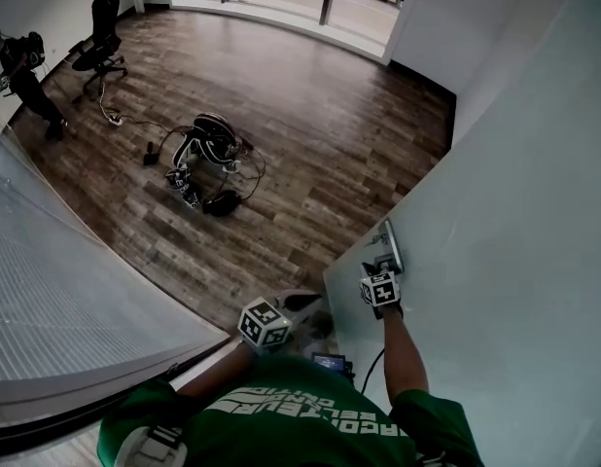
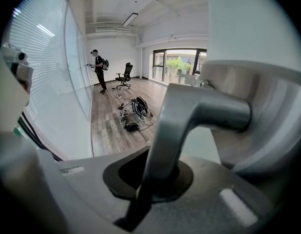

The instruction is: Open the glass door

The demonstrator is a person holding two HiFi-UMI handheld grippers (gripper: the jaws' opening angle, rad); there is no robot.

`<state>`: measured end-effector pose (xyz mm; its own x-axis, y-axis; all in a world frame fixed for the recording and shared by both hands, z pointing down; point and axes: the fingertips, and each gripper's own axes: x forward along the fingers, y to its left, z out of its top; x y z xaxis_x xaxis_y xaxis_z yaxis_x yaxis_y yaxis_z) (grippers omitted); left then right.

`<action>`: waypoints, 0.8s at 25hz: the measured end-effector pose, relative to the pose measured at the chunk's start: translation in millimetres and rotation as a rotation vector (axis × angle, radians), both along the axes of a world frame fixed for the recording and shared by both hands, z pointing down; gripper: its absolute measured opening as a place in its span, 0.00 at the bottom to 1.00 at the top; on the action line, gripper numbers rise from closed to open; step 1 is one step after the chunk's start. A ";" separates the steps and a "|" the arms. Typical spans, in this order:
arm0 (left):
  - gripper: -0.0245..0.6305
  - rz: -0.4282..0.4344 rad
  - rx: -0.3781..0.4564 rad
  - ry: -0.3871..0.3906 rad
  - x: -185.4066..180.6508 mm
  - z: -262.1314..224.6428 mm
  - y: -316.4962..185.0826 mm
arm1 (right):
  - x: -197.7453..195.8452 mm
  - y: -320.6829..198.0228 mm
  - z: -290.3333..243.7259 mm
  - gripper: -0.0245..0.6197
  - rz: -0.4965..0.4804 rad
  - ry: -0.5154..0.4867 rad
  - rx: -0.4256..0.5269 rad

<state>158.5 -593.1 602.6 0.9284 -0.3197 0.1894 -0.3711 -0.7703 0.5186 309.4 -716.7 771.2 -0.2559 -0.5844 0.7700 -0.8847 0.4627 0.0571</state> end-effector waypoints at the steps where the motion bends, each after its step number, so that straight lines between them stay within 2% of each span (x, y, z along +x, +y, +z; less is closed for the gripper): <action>1: 0.06 -0.006 0.002 -0.003 1.5 -0.7 -3.0 | 5.1 -2.6 -1.0 0.03 0.007 0.002 0.001; 6: 0.06 -0.040 -0.013 -0.008 16.9 -1.5 -12.8 | 30.2 -10.6 -1.6 0.03 0.039 0.002 -0.002; 20: 0.06 0.013 0.001 -0.032 82.8 -6.8 -31.5 | 107.6 -33.6 -3.7 0.03 0.141 0.003 0.002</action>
